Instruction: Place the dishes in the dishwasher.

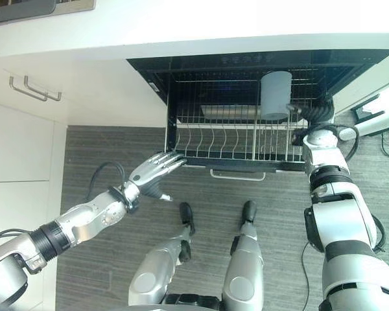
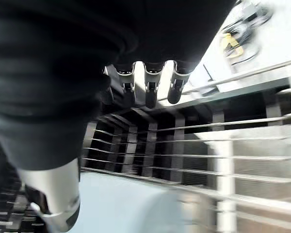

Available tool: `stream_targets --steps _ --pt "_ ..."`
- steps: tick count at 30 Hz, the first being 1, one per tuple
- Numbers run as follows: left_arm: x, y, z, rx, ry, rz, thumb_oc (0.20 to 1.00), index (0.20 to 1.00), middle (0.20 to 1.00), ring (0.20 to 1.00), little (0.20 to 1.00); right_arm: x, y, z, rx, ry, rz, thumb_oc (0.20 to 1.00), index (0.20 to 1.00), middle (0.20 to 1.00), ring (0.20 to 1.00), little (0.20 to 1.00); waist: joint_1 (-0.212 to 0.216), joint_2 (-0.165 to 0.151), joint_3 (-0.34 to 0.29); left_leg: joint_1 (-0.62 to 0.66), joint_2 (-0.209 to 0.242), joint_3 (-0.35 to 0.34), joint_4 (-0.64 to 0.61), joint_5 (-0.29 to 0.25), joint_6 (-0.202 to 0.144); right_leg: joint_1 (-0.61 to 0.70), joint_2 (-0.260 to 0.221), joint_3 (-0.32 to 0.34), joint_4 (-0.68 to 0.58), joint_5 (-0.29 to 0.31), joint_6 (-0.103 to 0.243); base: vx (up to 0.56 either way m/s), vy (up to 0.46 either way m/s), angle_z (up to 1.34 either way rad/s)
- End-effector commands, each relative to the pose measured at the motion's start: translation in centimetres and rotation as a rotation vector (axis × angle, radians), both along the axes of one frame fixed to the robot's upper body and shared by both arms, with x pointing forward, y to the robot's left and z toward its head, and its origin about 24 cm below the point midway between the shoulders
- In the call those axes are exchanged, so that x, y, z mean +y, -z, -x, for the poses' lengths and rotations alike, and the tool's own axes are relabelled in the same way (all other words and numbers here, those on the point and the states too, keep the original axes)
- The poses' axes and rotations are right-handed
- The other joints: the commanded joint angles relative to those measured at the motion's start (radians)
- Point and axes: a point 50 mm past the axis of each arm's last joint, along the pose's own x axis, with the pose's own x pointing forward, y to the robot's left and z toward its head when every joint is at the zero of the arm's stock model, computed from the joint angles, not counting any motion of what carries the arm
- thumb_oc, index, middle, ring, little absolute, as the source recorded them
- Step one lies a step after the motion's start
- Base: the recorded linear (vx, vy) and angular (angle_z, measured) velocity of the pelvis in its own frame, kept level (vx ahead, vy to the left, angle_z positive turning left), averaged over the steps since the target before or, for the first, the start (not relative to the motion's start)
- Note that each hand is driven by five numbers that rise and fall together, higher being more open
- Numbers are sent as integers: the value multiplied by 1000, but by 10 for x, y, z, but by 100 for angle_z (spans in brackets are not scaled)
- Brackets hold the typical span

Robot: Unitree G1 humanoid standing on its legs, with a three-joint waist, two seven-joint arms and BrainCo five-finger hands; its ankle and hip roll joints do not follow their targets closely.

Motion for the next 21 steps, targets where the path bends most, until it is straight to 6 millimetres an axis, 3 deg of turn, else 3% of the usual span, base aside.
stream_targets --steps 1,4,6,11,15,18,21 --pt "-18 19 26 42 102 21 1000 1000 1000 1000 1000 2 -29 1 -183 -44 -59 1000 1000 1000 1000 1000 -7 39 -17 -31 108 -10 54 -51 -73 -33 -104 54 106 -105 84 -31 23 -3" --pt "-15 26 30 41 93 18 1000 1000 1000 1000 1000 10 -15 1 -217 -121 -252 1000 1000 1000 1000 1000 -19 36 -17 4 114 5 53 -52 -72 1 -99 47 119 -122 77 -51 32 -1" --pt "-13 29 32 48 92 14 1000 1000 1000 1000 1000 12 -12 4 -234 -145 -250 1000 1000 1000 1000 1000 -26 34 -18 27 117 11 53 -54 -71 22 -97 43 129 -133 73 -31 34 1" --pt "-2 48 43 83 52 19 1000 1000 1000 1000 1000 15 26 14 -263 -186 -607 1000 1000 1000 1000 1000 -36 10 -70 83 132 28 57 -67 -69 91 -87 30 138 -164 63 7 -2 0" --pt "14 66 52 138 -80 136 1000 1000 1000 1000 1000 33 67 31 -302 -185 -848 1000 1000 1000 1000 1000 -40 -39 -165 149 150 50 45 -76 -65 183 -61 15 90 -173 57 76 -21 -8" --pt "21 67 53 148 -174 266 1000 1000 1000 1000 1000 43 80 44 -342 -190 -905 1000 1000 1000 1000 1000 -36 -66 -222 178 159 54 37 -78 -63 224 -49 8 56 -166 53 89 -49 -13" --pt "24 68 53 154 -265 419 1000 1000 1000 1000 1000 60 98 69 -336 -237 -952 1000 1000 1000 1000 1000 -31 -99 -304 223 169 55 28 -84 -59 277 -25 -2 27 -168 38 153 -62 -1"
